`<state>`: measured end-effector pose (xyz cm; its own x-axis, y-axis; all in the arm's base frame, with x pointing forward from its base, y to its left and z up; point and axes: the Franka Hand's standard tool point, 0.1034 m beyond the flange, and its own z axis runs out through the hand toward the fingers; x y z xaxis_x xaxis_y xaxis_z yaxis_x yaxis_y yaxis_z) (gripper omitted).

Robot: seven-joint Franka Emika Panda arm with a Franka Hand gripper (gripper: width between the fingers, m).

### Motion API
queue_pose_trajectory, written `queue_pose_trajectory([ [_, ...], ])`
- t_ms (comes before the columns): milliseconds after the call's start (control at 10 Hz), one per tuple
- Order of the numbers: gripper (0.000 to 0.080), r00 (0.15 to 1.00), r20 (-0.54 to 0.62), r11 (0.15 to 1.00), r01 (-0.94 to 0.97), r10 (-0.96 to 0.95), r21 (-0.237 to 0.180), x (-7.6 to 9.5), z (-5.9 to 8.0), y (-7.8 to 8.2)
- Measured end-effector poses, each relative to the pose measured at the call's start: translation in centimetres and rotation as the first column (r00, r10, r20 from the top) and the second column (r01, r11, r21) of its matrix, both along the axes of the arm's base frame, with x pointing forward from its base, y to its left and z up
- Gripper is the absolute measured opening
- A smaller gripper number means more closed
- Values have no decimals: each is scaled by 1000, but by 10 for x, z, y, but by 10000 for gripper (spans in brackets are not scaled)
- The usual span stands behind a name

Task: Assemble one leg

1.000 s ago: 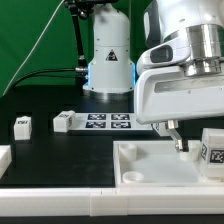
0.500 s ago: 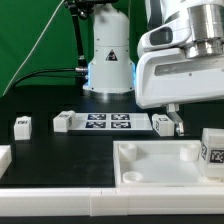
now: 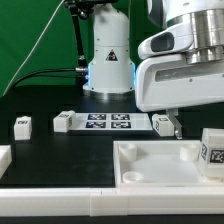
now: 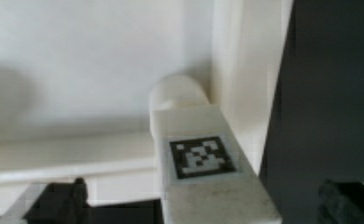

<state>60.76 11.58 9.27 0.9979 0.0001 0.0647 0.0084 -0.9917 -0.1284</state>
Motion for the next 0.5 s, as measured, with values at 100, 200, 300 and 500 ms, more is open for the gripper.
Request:
queue_pose_trajectory([
  [100,649,996,-86,1000,-8,8,3,0,-1,-2],
  [200,649,988,-155,1000,-13,14,8,-1,-3,-4],
  [300,649,965,-260,1000,-24,27,14,-5,-3,-4],
  [500,649,965,-261,1000,-16,19,14,5,-6,4],
])
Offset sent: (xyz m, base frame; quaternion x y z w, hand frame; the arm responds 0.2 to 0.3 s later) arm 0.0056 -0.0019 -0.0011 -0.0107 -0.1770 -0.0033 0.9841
